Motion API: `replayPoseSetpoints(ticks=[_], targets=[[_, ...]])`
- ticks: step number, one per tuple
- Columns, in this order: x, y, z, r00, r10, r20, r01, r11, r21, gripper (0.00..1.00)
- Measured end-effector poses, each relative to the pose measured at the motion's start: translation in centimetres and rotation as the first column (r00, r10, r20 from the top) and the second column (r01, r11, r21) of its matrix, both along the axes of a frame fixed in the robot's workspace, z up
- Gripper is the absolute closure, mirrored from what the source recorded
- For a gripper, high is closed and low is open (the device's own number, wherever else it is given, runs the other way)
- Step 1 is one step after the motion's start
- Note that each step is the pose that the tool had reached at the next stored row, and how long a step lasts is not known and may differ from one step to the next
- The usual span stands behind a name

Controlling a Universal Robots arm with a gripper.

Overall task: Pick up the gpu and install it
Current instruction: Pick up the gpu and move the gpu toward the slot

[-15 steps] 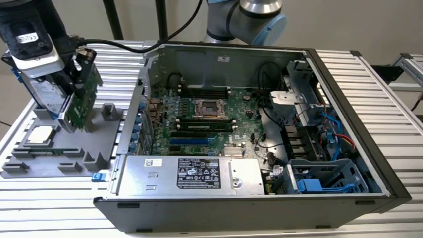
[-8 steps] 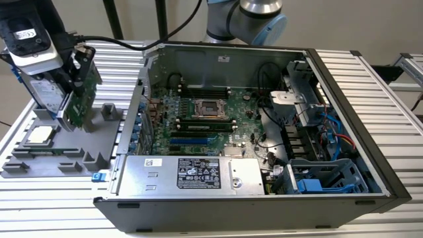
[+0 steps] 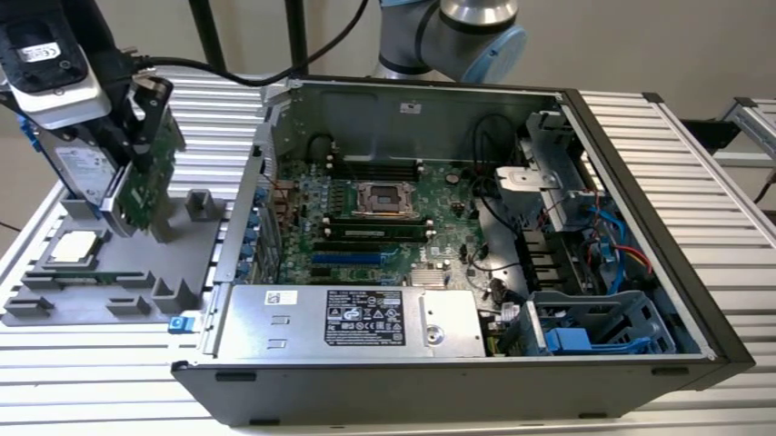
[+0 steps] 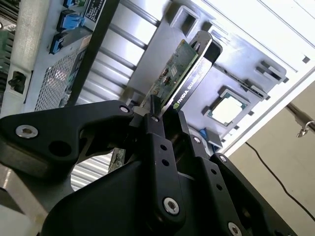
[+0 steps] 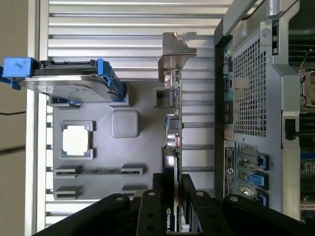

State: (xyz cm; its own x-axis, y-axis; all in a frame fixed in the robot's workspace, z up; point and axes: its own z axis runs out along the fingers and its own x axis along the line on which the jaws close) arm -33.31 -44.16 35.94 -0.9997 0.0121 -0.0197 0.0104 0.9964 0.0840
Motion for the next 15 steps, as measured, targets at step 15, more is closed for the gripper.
replayPoseSetpoints(ticks=[15], targets=[[0.00,0.00,1.15,1.0000,0.000,0.0001,0.000,1.0000,0.0000,1.00]])
